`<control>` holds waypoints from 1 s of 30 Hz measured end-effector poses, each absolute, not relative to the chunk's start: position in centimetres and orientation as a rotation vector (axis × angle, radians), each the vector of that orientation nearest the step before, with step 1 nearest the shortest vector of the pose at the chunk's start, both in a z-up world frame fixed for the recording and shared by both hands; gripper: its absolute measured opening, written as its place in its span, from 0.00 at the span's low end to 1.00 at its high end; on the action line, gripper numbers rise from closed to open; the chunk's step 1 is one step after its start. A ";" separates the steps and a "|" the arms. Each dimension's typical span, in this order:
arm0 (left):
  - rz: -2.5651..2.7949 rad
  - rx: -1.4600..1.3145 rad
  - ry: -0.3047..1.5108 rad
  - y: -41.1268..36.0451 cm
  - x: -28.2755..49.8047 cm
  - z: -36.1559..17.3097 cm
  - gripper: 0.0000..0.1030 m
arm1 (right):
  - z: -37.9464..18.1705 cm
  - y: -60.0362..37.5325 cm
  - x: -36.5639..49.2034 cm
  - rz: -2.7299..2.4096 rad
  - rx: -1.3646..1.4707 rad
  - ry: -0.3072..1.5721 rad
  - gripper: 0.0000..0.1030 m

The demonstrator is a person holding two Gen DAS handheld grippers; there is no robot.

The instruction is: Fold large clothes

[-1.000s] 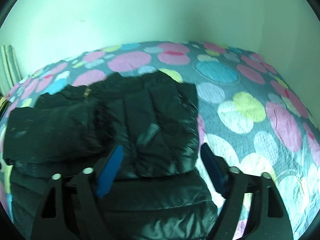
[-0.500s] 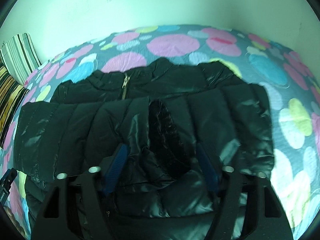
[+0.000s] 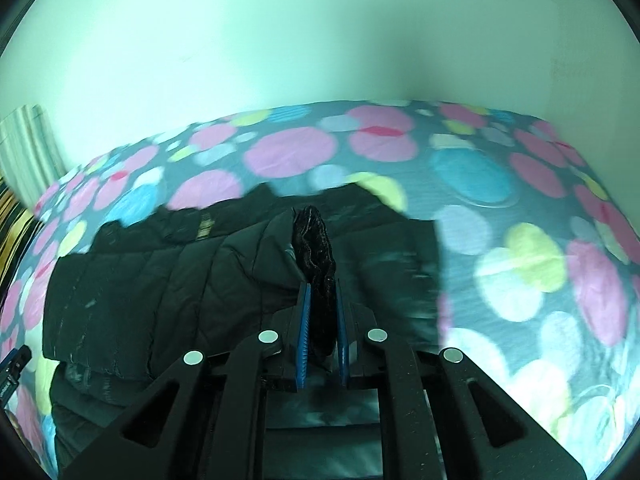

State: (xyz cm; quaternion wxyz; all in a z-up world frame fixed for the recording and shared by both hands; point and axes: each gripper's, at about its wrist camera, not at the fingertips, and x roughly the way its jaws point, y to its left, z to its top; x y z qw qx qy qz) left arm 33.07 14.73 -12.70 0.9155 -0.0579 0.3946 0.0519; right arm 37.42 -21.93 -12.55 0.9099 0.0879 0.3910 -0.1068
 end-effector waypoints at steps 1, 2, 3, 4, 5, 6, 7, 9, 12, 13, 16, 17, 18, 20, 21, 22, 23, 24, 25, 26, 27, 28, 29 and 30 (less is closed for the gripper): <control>0.101 -0.111 0.806 14.3 33.5 -12.5 0.63 | -12.7 -22.5 37.2 -0.235 0.185 0.809 0.11; 0.096 -0.103 0.802 14.0 34.0 -12.4 0.63 | -13.1 -23.6 36.9 -0.257 0.188 0.821 0.11; 0.090 -0.090 0.798 13.5 34.6 -12.2 0.63 | -13.5 -24.0 37.0 -0.265 0.189 0.831 0.11; 0.083 -0.076 0.795 13.0 35.3 -12.2 0.63 | -14.1 -24.5 36.9 -0.273 0.193 0.848 0.11; 0.079 -0.066 0.794 12.5 35.8 -12.2 0.63 | -15.0 -25.0 37.0 -0.279 0.198 0.873 0.11; 0.075 -0.053 0.797 12.0 36.5 -12.3 0.63 | -15.8 -25.3 37.1 -0.279 0.201 0.894 0.11; 0.073 -0.042 0.803 11.6 37.1 -12.5 0.63 | -16.5 -25.4 37.2 -0.280 0.198 0.908 0.11; 0.069 -0.010 0.831 10.7 38.6 -13.3 0.63 | -17.6 -25.1 37.5 -0.285 0.173 0.921 0.11; 0.076 0.039 0.875 10.1 39.9 -14.9 0.63 | -18.4 -24.6 37.8 -0.290 0.127 0.932 0.12; 0.074 0.055 0.891 9.9 40.2 -15.5 0.64 | -18.8 -24.6 38.0 -0.288 0.122 0.939 0.12; 0.071 0.090 0.921 9.7 40.8 -17.0 0.65 | -19.6 -24.9 38.2 -0.280 0.130 0.953 0.13; 0.070 0.096 0.928 9.6 40.9 -17.3 0.66 | -19.9 -24.8 38.3 -0.279 0.125 0.956 0.13; 0.071 0.096 0.939 9.6 41.1 -17.7 0.68 | -20.0 -24.7 38.4 -0.279 0.119 0.957 0.14; 0.067 0.076 0.963 10.0 41.6 -18.3 0.69 | -20.1 -24.6 38.3 -0.279 0.114 0.958 0.14; 0.060 0.062 0.976 10.2 41.9 -18.6 0.70 | -20.2 -24.6 38.3 -0.277 0.116 0.958 0.14; 0.056 0.053 0.984 10.4 42.1 -18.9 0.71 | -20.3 -24.6 38.3 -0.275 0.118 0.959 0.14; 0.055 0.046 0.986 10.4 42.2 -19.0 0.71 | -20.4 -24.7 38.3 -0.272 0.122 0.960 0.14; 0.053 0.042 0.986 10.5 42.2 -19.0 0.72 | -20.4 -24.7 38.4 -0.272 0.123 0.960 0.14; 0.052 0.042 0.983 10.4 42.1 -18.8 0.71 | -20.3 -24.7 38.4 -0.273 0.122 0.960 0.14; 0.053 0.044 0.975 10.4 42.0 -18.6 0.71 | -20.3 -24.7 38.4 -0.274 0.120 0.961 0.14; 0.053 0.044 0.961 10.4 41.8 -18.2 0.71 | -20.3 -24.7 38.4 -0.275 0.120 0.960 0.14; 0.055 0.042 0.946 10.5 41.6 -17.8 0.71 | -20.2 -24.6 38.5 -0.276 0.120 0.959 0.14; 0.057 0.040 0.935 10.5 41.3 -17.5 0.71 | -20.1 -24.6 38.4 -0.276 0.122 0.956 0.15; 0.061 0.035 0.924 10.6 41.0 -17.1 0.71 | -20.0 -24.6 38.4 -0.275 0.122 0.953 0.16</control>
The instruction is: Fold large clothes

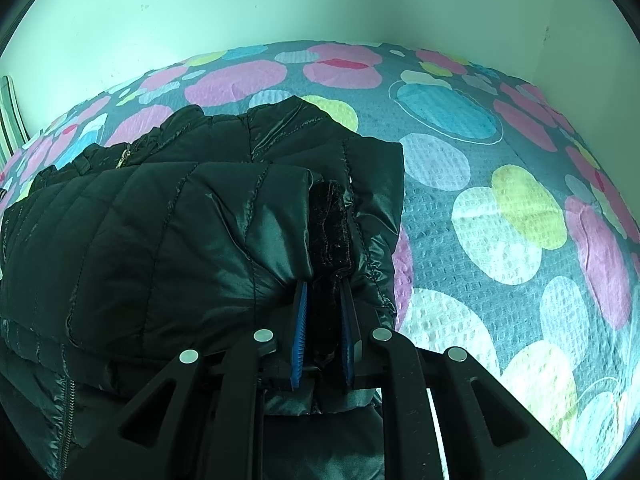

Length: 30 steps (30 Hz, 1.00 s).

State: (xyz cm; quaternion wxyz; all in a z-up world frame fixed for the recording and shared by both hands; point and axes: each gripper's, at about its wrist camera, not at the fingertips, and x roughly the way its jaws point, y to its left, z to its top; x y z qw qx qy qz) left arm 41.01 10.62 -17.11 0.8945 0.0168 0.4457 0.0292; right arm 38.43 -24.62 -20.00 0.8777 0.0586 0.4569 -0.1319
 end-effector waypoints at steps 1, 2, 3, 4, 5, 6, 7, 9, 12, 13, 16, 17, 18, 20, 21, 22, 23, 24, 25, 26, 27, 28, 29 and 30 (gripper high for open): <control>0.064 0.028 0.916 10.7 40.7 -16.8 0.71 | -19.9 -24.6 38.4 -0.272 0.120 0.949 0.17; 0.066 0.016 0.909 10.9 40.3 -16.4 0.71 | -19.8 -24.6 38.3 -0.270 0.116 0.947 0.18; 0.068 0.009 0.907 11.0 40.0 -16.2 0.71 | -19.6 -24.5 38.2 -0.270 0.109 0.942 0.19; 0.066 -0.005 0.906 11.3 39.6 -15.6 0.71 | -19.3 -24.4 38.0 -0.270 0.103 0.932 0.19; 0.062 -0.017 0.899 11.4 39.3 -15.2 0.71 | -18.9 -24.3 37.8 -0.269 0.103 0.926 0.22; 0.058 -0.033 0.882 11.7 39.1 -14.4 0.71 | -18.4 -24.3 37.5 -0.266 0.115 0.917 0.23; 0.057 -0.049 0.861 12.0 38.9 -13.7 0.72 | -17.9 -24.4 37.2 -0.264 0.129 0.907 0.26; 0.055 -0.062 0.840 12.1 39.2 -12.7 0.74 | -16.6 -24.5 36.6 -0.277 0.158 0.861 0.29; 0.066 -0.030 0.838 11.5 40.7 -12.5 0.74 | -15.1 -24.2 37.1 -0.269 0.162 0.818 0.29; 0.070 -0.013 0.839 11.2 41.3 -12.8 0.74 | -14.9 -23.9 37.8 -0.251 0.157 0.821 0.29; 0.064 0.014 0.875 10.4 42.6 -14.3 0.74 | -15.6 -23.1 39.4 -0.208 0.145 0.843 0.29; 0.061 0.020 0.884 10.2 42.8 -14.9 0.74 | -16.2 -22.8 40.0 -0.194 0.133 0.862 0.29; 0.060 0.027 0.895 10.0 43.1 -15.4 0.74 | -17.0 -22.5 40.6 -0.193 0.118 0.883 0.29; 0.052 0.037 0.922 9.8 43.6 -16.4 0.74 | -18.4 -22.3 41.5 -0.198 0.094 0.920 0.28; 0.050 0.040 0.939 9.7 43.8 -16.8 0.74 | -18.9 -22.2 41.8 -0.200 0.085 0.936 0.26; 0.049 0.045 0.955 9.6 44.0 -17.3 0.74 | -19.5 -22.1 42.1 -0.199 0.076 0.954 0.26; 0.049 0.050 0.965 9.5 44.2 -17.6 0.75 | -19.8 -22.1 42.2 -0.200 0.073 0.964 0.26; 0.049 0.058 0.974 9.4 44.3 -18.0 0.75 | -20.1 -22.1 42.3 -0.202 0.070 0.972 0.26; 0.051 0.066 0.979 9.2 44.4 -18.1 0.75 | -20.4 -22.1 42.5 -0.203 0.069 0.978 0.26; 0.054 0.079 0.985 9.0 44.6 -18.4 0.75 | -20.7 -22.1 42.5 -0.206 0.070 0.981 0.26; 0.056 0.087 0.989 8.9 44.7 -18.6 0.75 | -20.9 -22.0 42.5 -0.207 0.069 0.980 0.26; 0.059 0.090 0.992 8.9 44.8 -18.7 0.75 | -21.0 -22.0 42.6 -0.208 0.069 0.979 0.26; 0.062 0.090 0.991 8.9 44.8 -18.5 0.75 | -21.0 -22.0 42.5 -0.209 0.070 0.977 0.26; 0.065 0.091 0.985 8.8 44.7 -18.3 0.75 | -20.9 -22.0 42.6 -0.209 0.071 0.976 0.26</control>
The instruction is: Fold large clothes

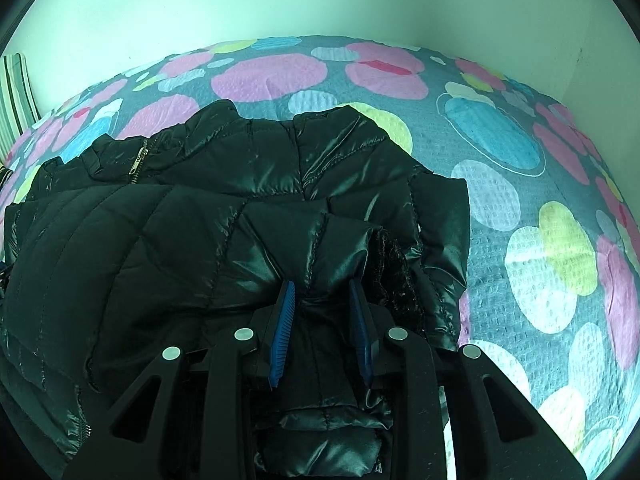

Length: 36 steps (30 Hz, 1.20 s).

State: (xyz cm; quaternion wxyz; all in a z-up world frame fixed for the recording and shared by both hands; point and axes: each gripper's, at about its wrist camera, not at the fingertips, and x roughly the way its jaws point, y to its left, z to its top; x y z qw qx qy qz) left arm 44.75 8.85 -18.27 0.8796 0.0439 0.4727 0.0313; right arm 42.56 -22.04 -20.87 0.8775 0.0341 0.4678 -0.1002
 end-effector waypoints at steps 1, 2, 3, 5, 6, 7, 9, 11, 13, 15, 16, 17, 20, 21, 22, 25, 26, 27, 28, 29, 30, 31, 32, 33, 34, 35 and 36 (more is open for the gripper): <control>0.071 0.095 0.975 8.8 44.5 -17.9 0.75 | -20.6 -22.1 42.5 -0.207 0.076 0.970 0.26; 0.077 0.096 0.968 8.8 44.4 -17.5 0.75 | -20.4 -22.2 42.4 -0.203 0.083 0.962 0.28; 0.088 0.095 0.958 9.0 43.9 -17.0 0.75 | -20.0 -22.3 42.2 -0.195 0.093 0.948 0.28; 0.094 0.083 0.946 9.4 42.7 -15.9 0.75 | -19.1 -22.3 41.2 -0.182 0.098 0.932 0.29; 0.094 0.076 0.940 9.6 41.9 -15.3 0.75 | -18.5 -22.5 40.4 -0.175 0.106 0.929 0.33; 0.090 0.069 0.932 10.0 40.7 -14.8 0.76 | -18.1 -22.6 39.7 -0.168 0.114 0.924 0.38; 0.083 0.047 0.920 10.8 38.3 -14.2 0.80 | -16.9 -22.9 37.2 -0.165 0.127 0.891 0.53; 0.057 0.009 0.921 11.8 35.3 -13.9 0.80 | -16.2 -23.3 34.3 -0.172 0.129 0.871 0.55; 0.027 -0.032 0.935 12.9 31.8 -14.1 0.80 | -16.1 -23.8 31.0 -0.164 0.135 0.878 0.55; -0.001 -0.061 0.948 13.6 28.6 -14.5 0.80 | -16.3 -24.1 28.4 -0.160 0.128 0.888 0.55; -0.018 -0.077 0.957 13.9 26.8 -14.8 0.80 | -16.5 -24.1 27.0 -0.161 0.122 0.895 0.55; -0.034 -0.091 0.968 14.1 25.5 -15.1 0.80 | -16.7 -24.2 25.3 -0.159 0.126 0.905 0.55; -0.090 -0.118 1.011 14.2 21.5 -16.2 0.82 | -17.5 -24.4 21.0 -0.137 0.143 0.933 0.55; -0.101 -0.114 1.019 14.1 20.4 -16.5 0.82 | -17.8 -24.3 19.7 -0.135 0.138 0.940 0.55; -0.111 -0.108 1.024 14.1 19.4 -16.7 0.82 | -18.0 -24.1 18.6 -0.137 0.129 0.945 0.55; -0.149 -0.099 1.030 13.9 16.8 -17.5 0.82 | -18.8 -23.9 16.0 -0.135 0.129 0.959 0.56; -0.156 -0.106 1.031 14.0 16.3 -17.7 0.83 | -19.1 -23.8 15.5 -0.132 0.132 0.965 0.57; -0.163 -0.116 1.033 14.0 15.8 -17.9 0.83 | -19.4 -23.8 14.8 -0.128 0.138 0.971 0.58; -0.169 -0.123 1.033 14.1 15.6 -18.0 0.83 | -19.7 -23.7 14.1 -0.125 0.143 0.974 0.58; -0.180 -0.129 1.030 14.1 15.1 -18.0 0.83 | -20.0 -23.7 13.6 -0.122 0.149 0.978 0.59; -0.188 -0.128 1.029 14.1 14.9 -18.0 0.83 | -20.2 -23.6 13.1 -0.115 0.164 0.982 0.59; -0.197 -0.125 1.030 14.1 14.7 -18.0 0.83 | -20.5 -23.6 12.7 -0.102 0.192 0.985 0.59; -0.211 -0.121 1.031 13.9 14.4 -18.0 0.83 | -20.6 -23.5 12.4 -0.093 0.211 0.988 0.59; -0.223 -0.119 1.033 13.8 14.1 -18.0 0.83 | -20.7 -23.3 12.1 -0.086 0.226 0.990 0.59; -0.234 -0.119 1.036 13.7 14.0 -18.0 0.83 | -20.7 -23.0 11.7 -0.083 0.223 0.988 0.59; -0.240 -0.120 1.035 13.7 13.7 -18.1 0.83 | -20.7 -22.7 11.5 -0.077 0.215 0.987 0.59; -0.247 -0.126 1.035 13.7 13.5 -18.2 0.83 | -20.7 -22.4 11.2 -0.064 0.208 0.988 0.58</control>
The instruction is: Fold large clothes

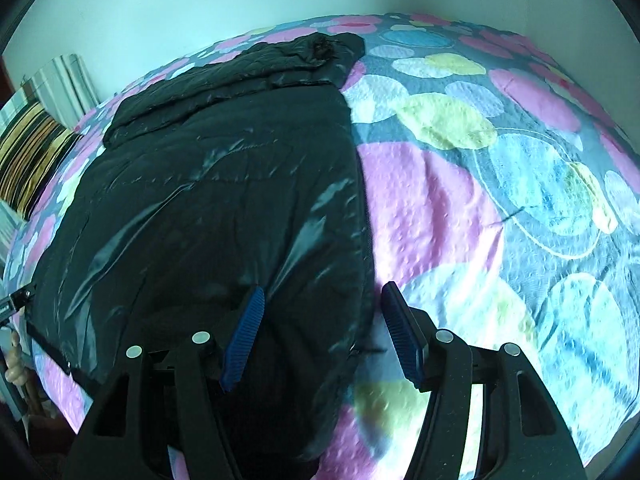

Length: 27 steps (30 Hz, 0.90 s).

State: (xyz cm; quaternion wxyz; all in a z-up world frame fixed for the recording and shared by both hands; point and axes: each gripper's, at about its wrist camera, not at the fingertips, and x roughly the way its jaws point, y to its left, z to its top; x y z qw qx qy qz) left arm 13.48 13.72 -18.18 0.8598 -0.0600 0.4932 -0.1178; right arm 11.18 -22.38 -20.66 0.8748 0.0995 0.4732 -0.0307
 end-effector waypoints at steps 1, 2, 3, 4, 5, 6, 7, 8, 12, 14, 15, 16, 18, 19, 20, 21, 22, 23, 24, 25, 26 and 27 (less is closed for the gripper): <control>-0.252 -0.134 1.035 13.8 13.4 -18.3 0.82 | -20.7 -22.1 10.9 -0.056 0.209 0.987 0.56; -0.261 -0.147 1.035 13.8 13.3 -18.4 0.82 | -20.7 -22.0 10.7 -0.052 0.215 0.986 0.52; -0.265 -0.151 1.034 13.8 13.2 -18.4 0.82 | -20.8 -21.9 10.5 -0.046 0.224 0.986 0.45; -0.274 -0.147 1.029 13.7 13.1 -18.4 0.78 | -20.9 -21.8 10.4 -0.032 0.236 0.986 0.42; -0.284 -0.144 1.025 13.5 13.0 -18.4 0.73 | -20.8 -21.7 10.2 -0.029 0.242 0.985 0.37; -0.296 -0.142 1.022 13.3 12.9 -18.3 0.63 | -20.8 -21.8 10.2 -0.024 0.246 0.985 0.30; -0.309 -0.136 1.020 13.1 12.8 -18.3 0.56 | -20.8 -21.7 10.3 -0.018 0.251 0.987 0.27; -0.318 -0.123 1.015 12.8 12.6 -18.2 0.53 | -20.8 -21.7 10.2 -0.014 0.255 0.987 0.21; -0.371 -0.139 1.016 12.5 12.2 -18.1 0.29 | -20.6 -21.8 9.8 0.005 0.276 0.978 0.11; -0.379 -0.140 1.009 12.5 12.1 -17.9 0.21 | -20.4 -21.8 9.6 0.011 0.282 0.972 0.10; -0.383 -0.140 1.003 12.5 11.9 -17.7 0.17 | -20.3 -21.8 9.4 0.013 0.287 0.966 0.09; -0.387 -0.143 0.995 12.6 11.7 -17.3 0.15 | -20.1 -21.9 9.2 0.013 0.290 0.962 0.09; -0.398 -0.143 0.977 12.8 11.1 -16.4 0.12 | -19.7 -22.0 8.6 0.013 0.294 0.951 0.09; -0.401 -0.142 0.967 12.9 11.0 -15.9 0.11 | -19.3 -22.0 8.1 0.015 0.297 0.942 0.09; -0.410 -0.148 0.951 13.1 10.6 -15.2 0.11 | -19.0 -22.2 7.8 0.017 0.302 0.935 0.08; -0.417 -0.159 0.935 13.4 10.3 -14.4 0.10 | -18.5 -22.4 7.3 0.022 0.312 0.923 0.08; -0.424 -0.174 0.918 13.7 10.0 -13.6 0.10 | -18.1 -22.5 7.0 0.026 0.321 0.913 0.08; -0.433 -0.191 0.897 14.1 9.7 -12.7 0.10 | -17.4 -22.7 6.3 0.035 0.335 0.891 0.08; -0.438 -0.201 0.875 14.3 9.4 -11.7 0.10 | -16.8 -22.7 5.9 0.042 0.343 0.875 0.08; -0.438 -0.206 0.852 14.4 9.3 -10.7 0.10 | -16.0 -22.8 5.6 0.048 0.349 0.854 0.08; -0.435 -0.206 0.833 14.5 9.3 -9.8 0.10 | -15.4 -22.8 5.4 0.053 0.353 0.840 0.07; -0.433 -0.208 0.818 14.6 9.4 -9.1 0.10 | -14.7 -22.8 5.3 0.061 0.359 0.819 0.07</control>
